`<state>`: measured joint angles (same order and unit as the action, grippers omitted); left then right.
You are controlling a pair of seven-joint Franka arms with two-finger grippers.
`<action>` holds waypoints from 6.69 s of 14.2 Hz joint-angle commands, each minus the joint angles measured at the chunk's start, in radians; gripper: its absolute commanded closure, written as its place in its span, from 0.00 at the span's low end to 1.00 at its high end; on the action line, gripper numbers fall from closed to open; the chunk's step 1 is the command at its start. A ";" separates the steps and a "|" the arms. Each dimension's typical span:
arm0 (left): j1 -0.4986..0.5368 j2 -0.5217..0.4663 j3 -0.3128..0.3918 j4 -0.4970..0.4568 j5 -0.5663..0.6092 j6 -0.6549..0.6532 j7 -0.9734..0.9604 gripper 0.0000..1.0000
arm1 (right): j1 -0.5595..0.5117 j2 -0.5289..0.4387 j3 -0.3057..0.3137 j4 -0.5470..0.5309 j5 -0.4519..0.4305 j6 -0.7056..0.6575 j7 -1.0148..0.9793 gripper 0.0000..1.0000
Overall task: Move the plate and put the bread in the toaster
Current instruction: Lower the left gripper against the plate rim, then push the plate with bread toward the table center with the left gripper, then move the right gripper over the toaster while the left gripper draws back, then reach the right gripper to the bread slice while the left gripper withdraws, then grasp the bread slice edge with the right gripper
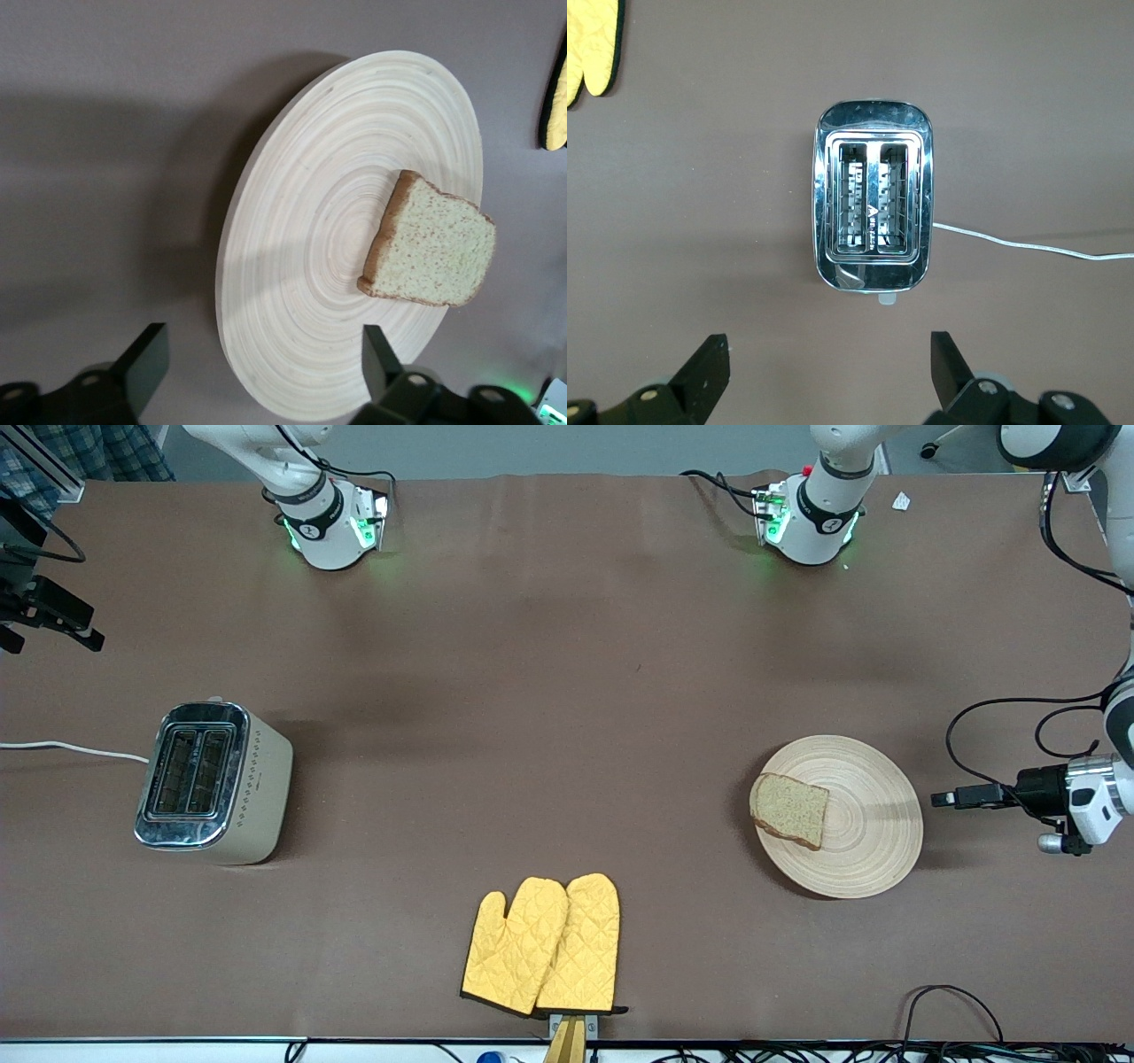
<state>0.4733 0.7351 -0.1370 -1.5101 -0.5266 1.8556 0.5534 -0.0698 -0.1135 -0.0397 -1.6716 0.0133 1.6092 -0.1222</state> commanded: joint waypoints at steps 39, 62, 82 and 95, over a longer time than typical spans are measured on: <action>-0.292 0.124 -0.403 -0.010 -0.268 0.129 -0.231 1.00 | -0.021 0.000 0.003 0.010 -0.024 0.034 -0.010 0.00; -0.378 0.101 -0.398 -0.193 -0.558 0.487 -0.002 0.00 | 0.128 0.278 0.012 -0.007 0.079 0.155 0.186 0.00; -0.142 -0.428 -0.409 -0.117 0.471 0.193 -0.895 0.00 | 0.544 0.637 0.007 -0.100 0.298 0.614 0.597 0.11; -0.453 -0.838 -0.063 -0.116 0.633 -0.249 -0.784 0.00 | 0.628 0.695 0.003 -0.108 0.292 0.647 0.748 0.42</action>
<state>0.0455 -0.0660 -0.2404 -1.6018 0.1024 1.6418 -0.2624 0.5444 0.5878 -0.0253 -1.7693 0.2996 2.2483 0.6021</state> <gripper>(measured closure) 0.000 0.370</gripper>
